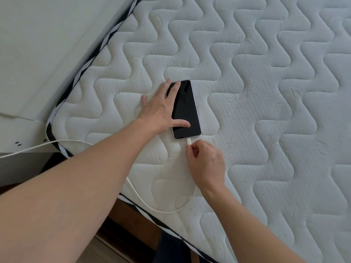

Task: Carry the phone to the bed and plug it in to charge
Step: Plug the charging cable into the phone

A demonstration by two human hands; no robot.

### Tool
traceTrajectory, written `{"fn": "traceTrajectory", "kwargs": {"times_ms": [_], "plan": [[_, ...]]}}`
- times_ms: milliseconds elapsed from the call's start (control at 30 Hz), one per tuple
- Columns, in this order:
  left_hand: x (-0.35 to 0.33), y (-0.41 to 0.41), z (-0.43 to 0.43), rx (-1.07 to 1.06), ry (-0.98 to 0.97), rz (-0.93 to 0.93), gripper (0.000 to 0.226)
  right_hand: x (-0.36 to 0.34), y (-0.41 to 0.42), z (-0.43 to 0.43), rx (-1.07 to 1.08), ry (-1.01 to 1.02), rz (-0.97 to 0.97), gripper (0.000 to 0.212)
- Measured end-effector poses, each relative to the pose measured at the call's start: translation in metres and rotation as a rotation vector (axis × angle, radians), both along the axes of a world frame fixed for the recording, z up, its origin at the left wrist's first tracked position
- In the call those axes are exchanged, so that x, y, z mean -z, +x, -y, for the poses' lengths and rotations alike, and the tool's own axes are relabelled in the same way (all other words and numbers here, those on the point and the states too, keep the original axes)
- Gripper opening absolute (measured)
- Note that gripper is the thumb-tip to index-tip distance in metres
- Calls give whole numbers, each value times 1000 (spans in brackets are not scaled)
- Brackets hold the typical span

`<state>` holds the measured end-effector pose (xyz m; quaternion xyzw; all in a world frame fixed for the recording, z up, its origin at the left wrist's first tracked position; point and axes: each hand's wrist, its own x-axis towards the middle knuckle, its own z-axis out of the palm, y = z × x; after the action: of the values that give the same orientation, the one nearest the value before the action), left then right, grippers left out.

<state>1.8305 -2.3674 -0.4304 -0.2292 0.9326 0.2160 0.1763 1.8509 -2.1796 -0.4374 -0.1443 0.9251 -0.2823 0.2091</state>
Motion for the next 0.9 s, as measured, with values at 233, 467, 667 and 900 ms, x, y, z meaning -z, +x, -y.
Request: {"fn": "traceTrajectory", "kwargs": {"times_ms": [233,467,667,900], "plan": [[-1,-2,0,-41,1,-34,138,4,-8,0,-55,-15,-41,34],[0,-2,1,-43,-10,-21,141,6,-12,-1,-79,-11,-30,32],[-1,-3,-1,-43,-31,-7,138,7,-15,-2,-111,19,-47,29],[1,3,-1,-49,-56,-81,136,9,-19,-1,-164,51,-97,27]]}}
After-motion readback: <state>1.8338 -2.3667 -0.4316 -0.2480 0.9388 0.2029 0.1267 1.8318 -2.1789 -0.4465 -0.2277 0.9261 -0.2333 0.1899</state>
